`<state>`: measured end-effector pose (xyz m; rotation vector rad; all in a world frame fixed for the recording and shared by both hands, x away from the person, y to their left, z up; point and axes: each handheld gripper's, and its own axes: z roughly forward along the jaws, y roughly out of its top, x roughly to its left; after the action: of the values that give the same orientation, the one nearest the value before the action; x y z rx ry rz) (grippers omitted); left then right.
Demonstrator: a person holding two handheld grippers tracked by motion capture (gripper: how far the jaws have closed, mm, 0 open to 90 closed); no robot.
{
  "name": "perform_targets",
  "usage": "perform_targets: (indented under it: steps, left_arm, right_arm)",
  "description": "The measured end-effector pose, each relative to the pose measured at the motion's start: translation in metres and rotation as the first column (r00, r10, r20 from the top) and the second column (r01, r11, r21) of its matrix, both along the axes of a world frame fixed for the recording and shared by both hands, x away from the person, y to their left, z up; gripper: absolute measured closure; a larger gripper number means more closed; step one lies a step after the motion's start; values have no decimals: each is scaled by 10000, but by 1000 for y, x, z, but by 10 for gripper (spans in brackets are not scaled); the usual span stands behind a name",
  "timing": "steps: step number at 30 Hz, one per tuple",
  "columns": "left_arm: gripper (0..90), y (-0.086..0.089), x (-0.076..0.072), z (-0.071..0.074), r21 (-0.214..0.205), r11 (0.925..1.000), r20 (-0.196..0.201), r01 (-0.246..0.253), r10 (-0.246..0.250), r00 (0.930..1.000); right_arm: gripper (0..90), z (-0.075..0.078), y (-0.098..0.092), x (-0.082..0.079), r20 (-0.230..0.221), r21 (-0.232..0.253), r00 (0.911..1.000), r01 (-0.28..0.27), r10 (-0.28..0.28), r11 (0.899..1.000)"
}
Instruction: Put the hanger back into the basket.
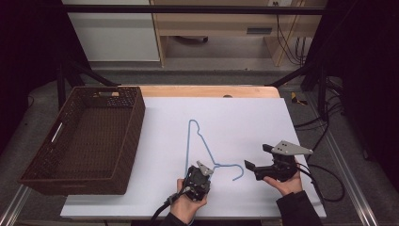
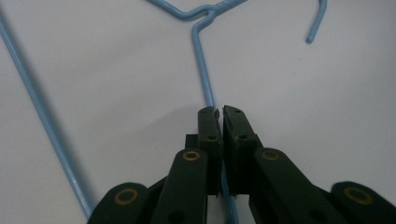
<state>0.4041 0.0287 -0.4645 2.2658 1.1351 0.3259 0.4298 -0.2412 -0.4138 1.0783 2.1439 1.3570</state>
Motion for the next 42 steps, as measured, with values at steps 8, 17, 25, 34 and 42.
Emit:
perform_targets:
  steps: [8, 17, 25, 34, 42]
  left_arm:
    - [871, 7, -1, 1, -266, 9996, 175, -68, 73, 9998]
    - [872, 12, -4, 5, -578, 9983, 406, -81, 104, 9991]
    - [872, 19, -8, 9, -935, 9956, 611, -99, 157, 9980]
    - [872, 26, -9, 15, -1181, 9930, 797, -95, 190, 9966]
    - [873, 28, -11, 18, -1432, 9895, 951, -173, 312, 9950]
  right_arm:
    - [64, -1, 1, 0, -89, -23, 10000, -41, 41, 10000]
    - [72, -5, 3, 1, -186, -67, 9997, -146, 144, 9999]
    - [96, -12, 10, 3, -433, -199, 9985, -354, 345, 9992]
    - [127, -24, 22, 7, -785, -494, 9948, -690, 650, 9964]
    - [149, -34, 29, 10, -1082, -693, 9903, -947, 869, 9931]
